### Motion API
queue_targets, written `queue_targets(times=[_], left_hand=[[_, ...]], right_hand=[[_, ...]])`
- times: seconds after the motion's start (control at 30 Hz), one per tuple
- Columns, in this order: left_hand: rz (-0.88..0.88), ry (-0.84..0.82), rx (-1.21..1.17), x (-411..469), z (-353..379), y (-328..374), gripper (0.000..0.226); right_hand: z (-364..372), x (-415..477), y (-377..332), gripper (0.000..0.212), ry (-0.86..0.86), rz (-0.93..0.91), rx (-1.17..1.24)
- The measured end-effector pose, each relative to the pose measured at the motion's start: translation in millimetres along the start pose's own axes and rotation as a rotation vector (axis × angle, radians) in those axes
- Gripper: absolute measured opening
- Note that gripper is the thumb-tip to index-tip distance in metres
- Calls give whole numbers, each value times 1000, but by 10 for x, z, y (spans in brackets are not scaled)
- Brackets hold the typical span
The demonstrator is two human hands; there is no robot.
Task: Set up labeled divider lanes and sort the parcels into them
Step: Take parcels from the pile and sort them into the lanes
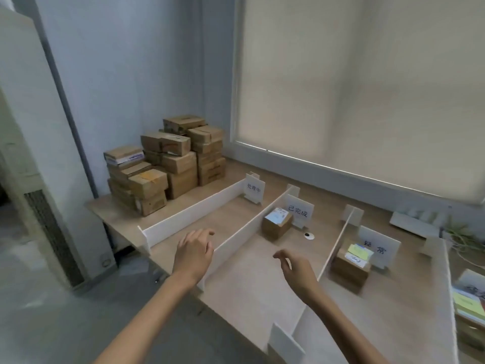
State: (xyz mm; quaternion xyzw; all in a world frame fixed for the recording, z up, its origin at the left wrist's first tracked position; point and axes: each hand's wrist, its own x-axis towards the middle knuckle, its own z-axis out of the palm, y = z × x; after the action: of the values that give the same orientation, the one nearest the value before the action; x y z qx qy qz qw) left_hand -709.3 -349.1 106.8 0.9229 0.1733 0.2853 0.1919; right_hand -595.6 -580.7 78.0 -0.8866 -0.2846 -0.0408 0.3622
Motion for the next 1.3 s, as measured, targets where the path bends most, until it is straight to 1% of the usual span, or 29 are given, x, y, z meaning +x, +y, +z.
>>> queue_targets(times=[0.13,0.3,0.47,0.6,0.73,0.83,0.93,1.03,1.1,1.23,1.3], left_hand=[[-117,38,36,-16,-390,-791,27],[-259,76,57,-50,-770,-1564,25],[-349,122,74,76,-975,-2198,25],[-401,138,85,342,-1014,-2657,26],[-400,149,85,803,-929,-3104,25],[-428,116,44,1288,-795,-3447,24],[-442,71,-19,1907,-675,-3790,24],[-416,60,-53,2491,-579,-4090,25],[-414,50,-79,2790,-526,-4276,26],[-436,3,-151,3284,-355,-4738,28],[-426,-36,-201,3589,-245,-5009,28]], right_hand=[[646,165,-501,23,-102,-45,35],[1252,465,-969,20,-197,-79,126],[1785,945,-1359,25,-280,-129,153],[2248,1382,-1606,25,-329,-167,185],[2686,1929,-1753,24,-327,-157,255],[2944,2395,-1810,23,-335,-120,320],[3144,2921,-1863,26,-288,-74,368],[3318,3430,-1963,24,-300,-22,360],[3482,3722,-2051,25,-279,32,366],[3899,4126,-2296,23,-335,130,398],[4120,4332,-2425,23,-322,168,407]])
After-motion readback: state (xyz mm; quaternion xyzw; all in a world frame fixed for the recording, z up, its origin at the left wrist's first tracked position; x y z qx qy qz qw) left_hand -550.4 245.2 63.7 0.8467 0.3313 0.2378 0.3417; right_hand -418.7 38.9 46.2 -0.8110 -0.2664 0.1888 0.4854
